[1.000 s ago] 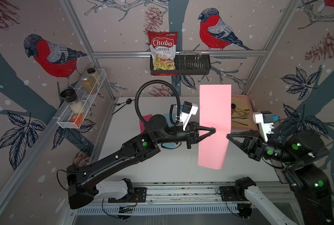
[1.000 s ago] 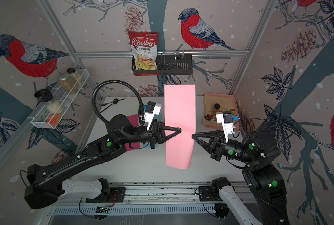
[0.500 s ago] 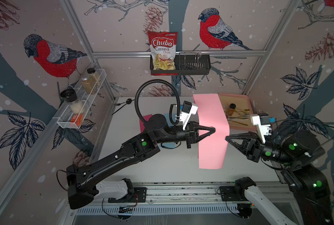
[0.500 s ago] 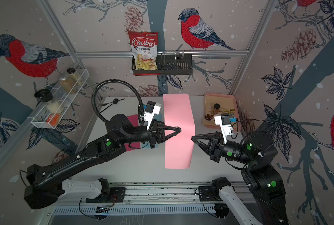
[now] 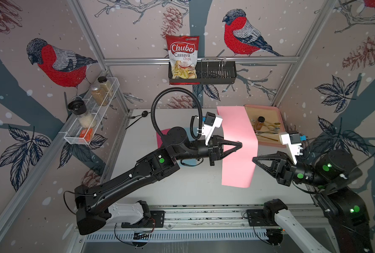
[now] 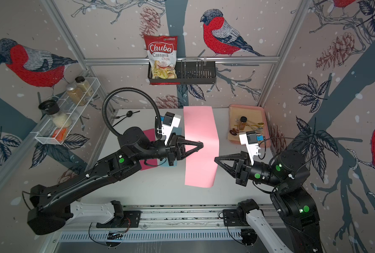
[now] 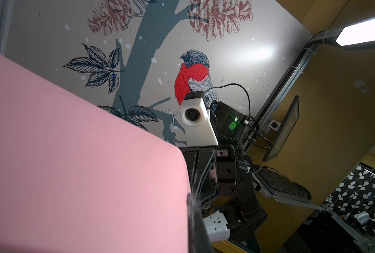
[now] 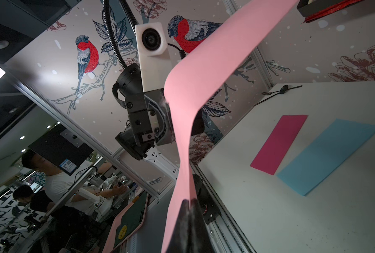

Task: Fold the rectangular paper in half along the long edge
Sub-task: Fold the paper.

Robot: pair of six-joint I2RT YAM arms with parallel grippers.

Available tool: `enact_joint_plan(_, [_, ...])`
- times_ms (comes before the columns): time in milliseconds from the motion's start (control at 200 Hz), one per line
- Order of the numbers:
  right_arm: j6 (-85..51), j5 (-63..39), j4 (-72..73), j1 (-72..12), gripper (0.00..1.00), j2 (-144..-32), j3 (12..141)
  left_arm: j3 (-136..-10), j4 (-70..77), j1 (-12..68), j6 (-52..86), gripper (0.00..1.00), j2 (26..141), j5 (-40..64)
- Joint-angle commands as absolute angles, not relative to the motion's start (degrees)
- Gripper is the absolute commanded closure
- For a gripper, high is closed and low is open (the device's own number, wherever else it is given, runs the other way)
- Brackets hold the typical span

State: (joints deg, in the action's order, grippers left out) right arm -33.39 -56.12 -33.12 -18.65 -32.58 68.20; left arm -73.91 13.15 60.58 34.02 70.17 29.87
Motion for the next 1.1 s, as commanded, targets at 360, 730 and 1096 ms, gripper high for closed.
enact_joint_plan(360, [-34.8,-59.1,-31.4,-18.8,0.96,-31.1,65.7,-74.8,15.1,59.7,32.7,1.0,70.6,29.8])
enact_joint_plan(730, [-35.1,-60.2,-31.3,-19.0,0.92,-30.1,64.2,-76.2,14.9,57.8,32.0,1.0,71.7,29.9])
enact_joint_plan(1096, [-34.0,-58.7,-33.5,-19.4,0.88,-29.7,63.9,-77.1,14.6,57.4,31.9,1.0,71.9,30.1])
